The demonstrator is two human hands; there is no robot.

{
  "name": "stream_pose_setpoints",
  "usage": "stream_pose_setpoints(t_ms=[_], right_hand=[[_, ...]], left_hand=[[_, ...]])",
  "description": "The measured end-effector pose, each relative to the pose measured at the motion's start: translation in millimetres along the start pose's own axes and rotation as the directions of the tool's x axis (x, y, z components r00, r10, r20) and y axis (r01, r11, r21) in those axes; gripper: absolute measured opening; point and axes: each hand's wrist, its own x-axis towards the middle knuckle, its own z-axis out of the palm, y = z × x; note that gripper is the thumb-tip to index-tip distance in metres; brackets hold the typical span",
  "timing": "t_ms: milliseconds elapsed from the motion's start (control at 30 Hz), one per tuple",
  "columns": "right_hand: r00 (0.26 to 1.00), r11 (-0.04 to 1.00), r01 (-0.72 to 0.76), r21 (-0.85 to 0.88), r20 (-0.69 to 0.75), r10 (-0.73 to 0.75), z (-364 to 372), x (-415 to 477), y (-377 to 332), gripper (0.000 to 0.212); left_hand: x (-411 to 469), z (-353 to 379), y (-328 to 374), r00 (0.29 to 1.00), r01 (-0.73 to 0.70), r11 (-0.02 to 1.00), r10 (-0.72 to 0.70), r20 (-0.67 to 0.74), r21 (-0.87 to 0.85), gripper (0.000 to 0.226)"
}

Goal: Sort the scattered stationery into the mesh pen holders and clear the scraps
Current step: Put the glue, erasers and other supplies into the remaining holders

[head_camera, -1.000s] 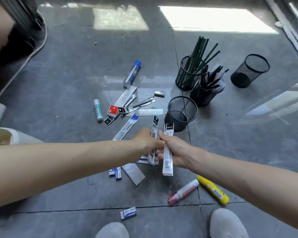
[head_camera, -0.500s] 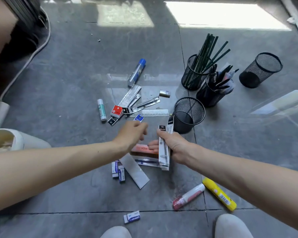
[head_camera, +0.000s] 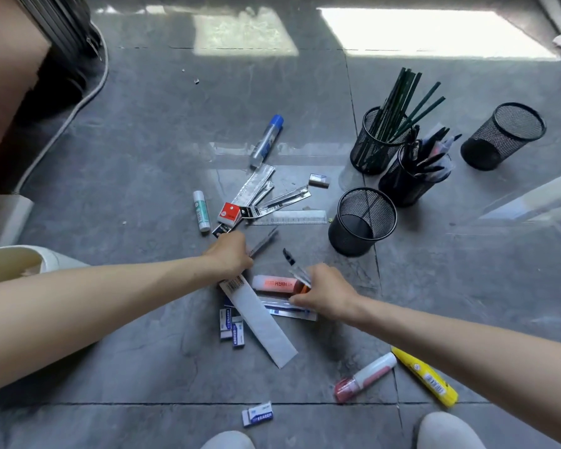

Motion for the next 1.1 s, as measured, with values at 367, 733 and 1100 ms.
stream_pose_setpoints(t_ms=[367, 733, 1100], right_hand=[[0.952, 0.832, 0.264, -0.488, -0.009, -0.307, 27, -18, -7, 0.029], [0.998, 0.979, 0.051, 0.198, 0.017, -0.056, -3, -11, -14, 0.022], [0.954, 0.413, -0.244, 0.877, 0.293, -0.059, -25, -11, -27, 0.024]], left_hand=[[-28, -3, -5, 0.996, -0.076, 0.941, 0.053, -0.076, -0.329, 0.028], [-41, 2, -6, 0.996, 0.051, 0.822, -0.084, -0.032, -0.568, 0.029], [-59, -4, 36, 0.96, 0.09, 0.632, 0.15, 0.236, -0.77, 0.046]])
